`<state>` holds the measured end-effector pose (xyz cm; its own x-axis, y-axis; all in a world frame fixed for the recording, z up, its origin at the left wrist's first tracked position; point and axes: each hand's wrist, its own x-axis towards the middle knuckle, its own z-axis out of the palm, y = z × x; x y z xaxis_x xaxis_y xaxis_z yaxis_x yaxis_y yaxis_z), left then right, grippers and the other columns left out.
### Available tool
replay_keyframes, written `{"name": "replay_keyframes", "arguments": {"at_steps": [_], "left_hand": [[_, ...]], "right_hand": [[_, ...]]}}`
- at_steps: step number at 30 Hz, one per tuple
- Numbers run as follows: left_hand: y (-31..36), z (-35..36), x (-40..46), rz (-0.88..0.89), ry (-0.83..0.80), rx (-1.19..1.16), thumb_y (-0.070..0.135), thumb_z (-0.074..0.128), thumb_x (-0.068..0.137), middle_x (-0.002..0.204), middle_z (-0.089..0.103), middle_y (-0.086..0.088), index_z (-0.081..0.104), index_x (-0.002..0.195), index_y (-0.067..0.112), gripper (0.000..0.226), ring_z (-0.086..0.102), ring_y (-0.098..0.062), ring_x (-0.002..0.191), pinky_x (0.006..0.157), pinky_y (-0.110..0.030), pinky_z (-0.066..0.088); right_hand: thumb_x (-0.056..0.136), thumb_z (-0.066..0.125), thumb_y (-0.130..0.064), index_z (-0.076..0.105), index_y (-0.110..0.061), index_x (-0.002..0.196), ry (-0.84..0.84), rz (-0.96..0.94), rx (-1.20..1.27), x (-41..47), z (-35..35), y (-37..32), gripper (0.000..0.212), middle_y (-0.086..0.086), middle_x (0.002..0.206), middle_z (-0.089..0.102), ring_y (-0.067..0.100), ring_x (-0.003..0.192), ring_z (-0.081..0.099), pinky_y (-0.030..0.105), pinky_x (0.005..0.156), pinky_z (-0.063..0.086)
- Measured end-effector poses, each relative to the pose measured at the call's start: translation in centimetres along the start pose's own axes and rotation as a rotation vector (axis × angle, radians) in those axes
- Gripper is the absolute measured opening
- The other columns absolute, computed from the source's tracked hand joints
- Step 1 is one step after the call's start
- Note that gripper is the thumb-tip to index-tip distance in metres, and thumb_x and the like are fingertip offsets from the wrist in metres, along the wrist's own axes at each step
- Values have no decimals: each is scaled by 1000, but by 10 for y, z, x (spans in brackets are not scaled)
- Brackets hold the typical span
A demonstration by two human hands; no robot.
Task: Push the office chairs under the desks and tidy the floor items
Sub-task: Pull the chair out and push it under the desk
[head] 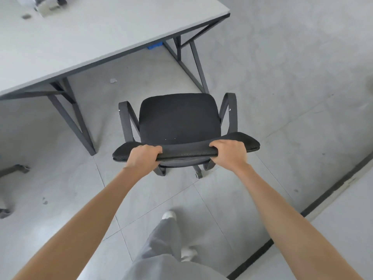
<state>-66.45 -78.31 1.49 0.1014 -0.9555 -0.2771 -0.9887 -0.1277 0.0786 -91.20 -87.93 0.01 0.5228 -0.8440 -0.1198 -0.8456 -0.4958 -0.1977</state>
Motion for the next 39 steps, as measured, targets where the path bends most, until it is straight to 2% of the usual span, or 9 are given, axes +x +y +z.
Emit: {"name": "replay_keyframes", "arguments": {"at_steps": [3,5,11,16,20,24,31,39], "left_hand": [[2,-10,32,12,7,-5,27,54,85,97,56,-1,50,100,16,19,52,-21,90,68,-33,44],[8,-14,48,-32,30,-28,29,54,84,97,54,-1,48,100,15,22,51,-21,92,66,-31,41],[7,-28,107,-167,48,-95,34,47,89,98,58,-2,48,97,13,23,52,-21,92,63,-29,35],[-25,-42,151,-330,77,-139,33,49,89,96,59,-4,50,96,10,24,54,-23,92,62,-30,35],[-61,-52,185,-460,144,-185,33,55,87,86,62,-7,51,87,9,24,57,-26,83,59,-32,34],[-89,-60,213,-681,147,-173,37,49,90,78,57,-3,52,94,10,28,54,-24,71,59,-31,34],[-122,-68,240,-897,247,-259,35,52,88,92,69,-5,58,102,15,26,62,-29,85,66,-34,43],[-143,-67,251,-937,280,-261,37,53,86,94,70,-2,60,107,19,29,63,-29,86,68,-34,45]], "right_hand": [[74,61,-34,64,-30,105,-5,-82,-24,57,-10,19,32,-10,100,70,18,95,63,26,66,40],[72,62,-32,66,-29,102,-5,-130,-48,93,-17,29,30,-9,97,70,18,94,63,25,64,38],[68,60,-25,66,-29,99,-76,-275,-138,215,-35,39,32,-10,97,70,17,94,63,27,70,46],[67,62,-22,68,-25,99,-96,-412,-114,309,-43,9,33,-7,99,72,21,96,64,30,77,49],[70,63,-23,66,-25,109,-109,-533,-114,384,-44,-19,40,-7,110,69,22,104,61,27,77,43],[76,61,-28,62,-27,115,-159,-686,-114,448,-47,-54,39,-8,117,66,20,110,58,30,82,45],[81,61,-33,60,-25,118,-203,-813,-155,512,-49,-99,39,-6,118,65,20,109,58,27,80,41],[80,62,-34,60,-25,119,-213,-868,-154,537,-48,-113,40,-6,118,65,21,108,59,29,81,44]]}}
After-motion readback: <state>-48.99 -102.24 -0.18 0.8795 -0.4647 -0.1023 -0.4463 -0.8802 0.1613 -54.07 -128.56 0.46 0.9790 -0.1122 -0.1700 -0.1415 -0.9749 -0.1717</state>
